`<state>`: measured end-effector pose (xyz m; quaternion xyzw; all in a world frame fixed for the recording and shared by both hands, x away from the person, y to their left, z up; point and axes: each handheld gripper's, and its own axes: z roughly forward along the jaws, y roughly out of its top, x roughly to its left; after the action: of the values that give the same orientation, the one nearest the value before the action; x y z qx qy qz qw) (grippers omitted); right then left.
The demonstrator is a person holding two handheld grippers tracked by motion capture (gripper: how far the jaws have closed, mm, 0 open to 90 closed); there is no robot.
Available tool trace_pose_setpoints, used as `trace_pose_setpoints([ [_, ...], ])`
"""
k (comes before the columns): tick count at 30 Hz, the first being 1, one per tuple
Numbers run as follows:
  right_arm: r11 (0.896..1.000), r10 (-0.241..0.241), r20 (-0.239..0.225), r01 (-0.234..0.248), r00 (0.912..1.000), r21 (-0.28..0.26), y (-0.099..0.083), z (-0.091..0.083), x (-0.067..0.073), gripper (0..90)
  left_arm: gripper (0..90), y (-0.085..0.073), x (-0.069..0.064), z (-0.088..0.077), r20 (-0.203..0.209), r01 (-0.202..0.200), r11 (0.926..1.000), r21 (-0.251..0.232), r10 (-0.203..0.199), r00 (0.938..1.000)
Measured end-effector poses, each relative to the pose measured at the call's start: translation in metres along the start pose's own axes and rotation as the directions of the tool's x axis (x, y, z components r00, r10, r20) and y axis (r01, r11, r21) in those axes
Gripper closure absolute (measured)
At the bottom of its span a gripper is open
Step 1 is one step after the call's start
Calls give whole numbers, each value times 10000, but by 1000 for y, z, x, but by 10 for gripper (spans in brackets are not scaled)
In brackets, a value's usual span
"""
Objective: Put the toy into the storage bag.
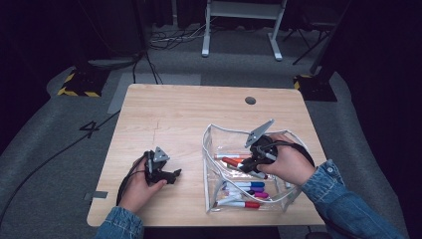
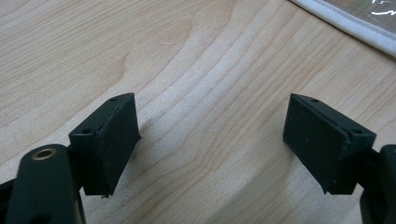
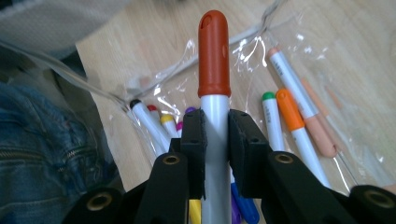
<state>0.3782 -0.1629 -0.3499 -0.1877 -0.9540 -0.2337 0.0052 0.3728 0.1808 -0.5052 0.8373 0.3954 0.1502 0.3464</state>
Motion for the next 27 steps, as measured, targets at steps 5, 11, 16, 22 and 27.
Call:
trace_pose_setpoints([
  [5, 9980, -149, -116, 156, 9998, 605, -4, 12, -1, 771, 187, 0, 0, 0, 0, -4, 10000, 6, 4, 10000],
  [11, 9910, -373, -272, 405, 9989, 1272, -5, 21, 0, 771, 187, 0, 0, 0, -19, -13, 10000, -13, 13, 10000],
  [16, 9811, -632, -434, 700, 9971, 1802, -7, 28, 1, 771, 188, 0, 0, 0, -19, -41, 10000, 9, 41, 10000],
  [22, 9699, -794, -708, 935, 9943, 2250, -8, 36, 4, 770, 187, 0, 0, 0, -5, -8, 10000, 15, 8, 10000],
  [27, 9604, -985, -1098, 1233, 9891, 2499, -9, 40, 7, 654, 188, 0, 0, 0, 1, -2, 10000, 1, 2, 10000],
])
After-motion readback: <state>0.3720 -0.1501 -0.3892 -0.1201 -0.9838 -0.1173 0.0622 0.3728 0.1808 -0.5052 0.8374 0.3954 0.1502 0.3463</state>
